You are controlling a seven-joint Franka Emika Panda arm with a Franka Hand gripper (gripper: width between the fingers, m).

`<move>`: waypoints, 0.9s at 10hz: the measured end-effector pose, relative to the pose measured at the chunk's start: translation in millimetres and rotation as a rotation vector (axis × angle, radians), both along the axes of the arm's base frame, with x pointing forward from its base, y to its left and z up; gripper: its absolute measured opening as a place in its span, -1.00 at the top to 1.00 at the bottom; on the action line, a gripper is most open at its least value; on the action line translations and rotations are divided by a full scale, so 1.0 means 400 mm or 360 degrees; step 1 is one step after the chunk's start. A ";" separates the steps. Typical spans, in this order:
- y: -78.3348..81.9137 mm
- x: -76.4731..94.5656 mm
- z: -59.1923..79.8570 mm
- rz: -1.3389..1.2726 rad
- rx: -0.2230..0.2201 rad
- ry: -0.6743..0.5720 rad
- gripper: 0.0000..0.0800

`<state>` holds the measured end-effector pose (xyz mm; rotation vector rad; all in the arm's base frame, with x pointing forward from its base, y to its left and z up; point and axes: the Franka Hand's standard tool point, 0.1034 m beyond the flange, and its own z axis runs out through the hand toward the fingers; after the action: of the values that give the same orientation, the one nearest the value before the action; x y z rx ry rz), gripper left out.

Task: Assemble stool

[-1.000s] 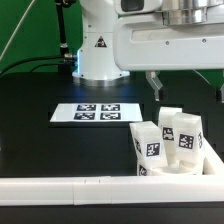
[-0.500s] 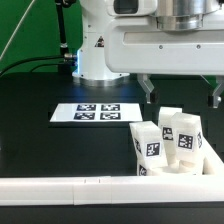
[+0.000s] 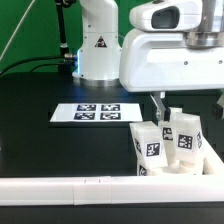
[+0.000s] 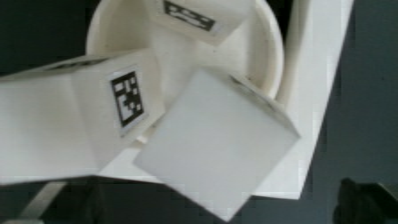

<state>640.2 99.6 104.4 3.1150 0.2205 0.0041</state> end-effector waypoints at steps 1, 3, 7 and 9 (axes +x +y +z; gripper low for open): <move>-0.002 0.000 -0.001 0.0147 -0.0003 0.0003 -0.62; 0.006 -0.008 -0.006 0.0318 0.0002 0.0027 -0.62; 0.024 -0.024 -0.016 0.0707 0.0002 0.0083 -0.62; 0.012 -0.019 -0.018 0.0938 -0.0015 0.0079 -0.62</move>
Offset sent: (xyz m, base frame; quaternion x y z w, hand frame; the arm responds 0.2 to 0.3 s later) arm -0.0196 0.0564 -0.0135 0.1025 -0.0691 -0.1990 0.9722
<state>632.5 104.5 97.2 2.9119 1.1147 -0.0647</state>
